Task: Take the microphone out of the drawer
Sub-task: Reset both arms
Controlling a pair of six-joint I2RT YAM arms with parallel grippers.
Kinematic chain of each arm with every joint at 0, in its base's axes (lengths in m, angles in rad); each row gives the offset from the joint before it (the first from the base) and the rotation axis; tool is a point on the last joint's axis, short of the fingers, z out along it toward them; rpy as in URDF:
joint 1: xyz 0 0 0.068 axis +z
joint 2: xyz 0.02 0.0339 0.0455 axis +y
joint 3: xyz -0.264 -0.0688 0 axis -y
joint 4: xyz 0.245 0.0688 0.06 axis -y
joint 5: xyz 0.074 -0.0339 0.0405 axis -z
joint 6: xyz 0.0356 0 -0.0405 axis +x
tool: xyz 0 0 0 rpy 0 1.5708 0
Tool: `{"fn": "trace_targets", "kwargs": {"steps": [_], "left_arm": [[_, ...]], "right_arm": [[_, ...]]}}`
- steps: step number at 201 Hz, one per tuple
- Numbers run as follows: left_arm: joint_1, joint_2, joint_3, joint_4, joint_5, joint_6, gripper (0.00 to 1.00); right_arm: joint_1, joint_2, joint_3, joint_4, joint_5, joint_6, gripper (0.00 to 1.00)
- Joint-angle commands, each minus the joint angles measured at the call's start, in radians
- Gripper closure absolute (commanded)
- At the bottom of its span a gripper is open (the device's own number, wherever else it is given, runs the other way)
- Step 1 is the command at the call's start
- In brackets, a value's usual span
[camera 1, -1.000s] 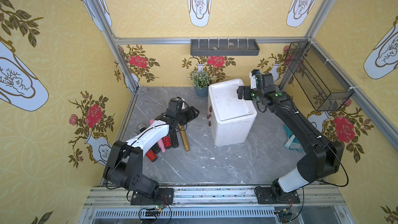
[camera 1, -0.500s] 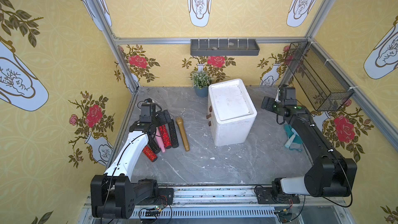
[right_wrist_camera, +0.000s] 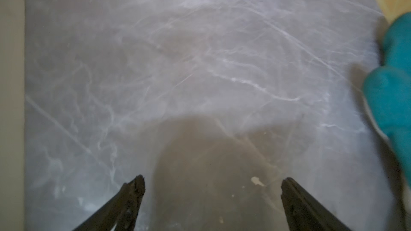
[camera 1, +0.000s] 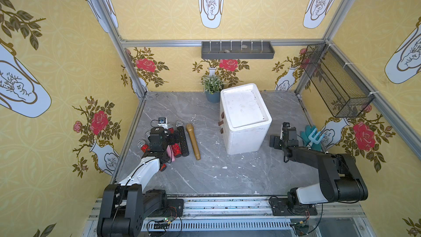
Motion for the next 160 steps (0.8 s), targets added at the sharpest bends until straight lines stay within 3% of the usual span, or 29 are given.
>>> {"fn": "trace_targets", "kwargs": {"steps": [1,27,52,77,90,101,111,123,133,144,154,160], "left_arm": [[-0.008,0.004,-0.082,0.228,0.020,-0.009,0.00],[-0.076,-0.048,-0.164,0.328,-0.076,0.017,0.00],[-0.095,-0.073,-0.200,0.376,-0.100,0.029,0.00],[-0.096,-0.035,-0.174,0.372,-0.103,0.030,0.00],[-0.096,-0.026,-0.167,0.373,-0.094,0.035,0.00],[-0.096,-0.041,-0.180,0.375,-0.095,0.032,0.00],[-0.096,-0.063,-0.199,0.385,-0.098,0.029,0.00],[-0.097,-0.084,-0.221,0.402,-0.101,0.027,0.00],[-0.100,-0.090,-0.228,0.412,-0.104,0.027,0.00],[-0.099,-0.070,-0.207,0.398,-0.091,0.035,0.00],[-0.093,-0.025,-0.159,0.360,-0.072,0.037,0.00],[-0.089,0.006,-0.140,0.350,-0.052,0.044,0.00]], "right_arm": [[0.030,0.030,-0.044,0.402,0.103,-0.140,0.02],[0.085,-0.044,-0.156,0.543,0.127,-0.168,0.02],[0.016,-0.092,-0.197,0.568,0.056,-0.115,0.02],[0.006,-0.082,-0.186,0.560,0.069,-0.098,0.02],[-0.057,-0.079,-0.201,0.581,0.037,-0.039,0.02],[-0.186,-0.071,-0.259,0.646,-0.099,0.052,0.02],[-0.246,0.005,-0.311,0.869,-0.126,0.082,0.02],[-0.241,-0.064,-0.257,0.644,-0.188,0.063,0.02],[-0.229,0.002,-0.265,0.771,-0.200,0.034,0.02],[-0.233,-0.047,-0.226,0.610,-0.194,0.051,0.02],[-0.236,-0.008,-0.245,0.718,-0.184,0.047,0.02],[-0.234,-0.023,-0.240,0.682,-0.178,0.049,0.02]]}}
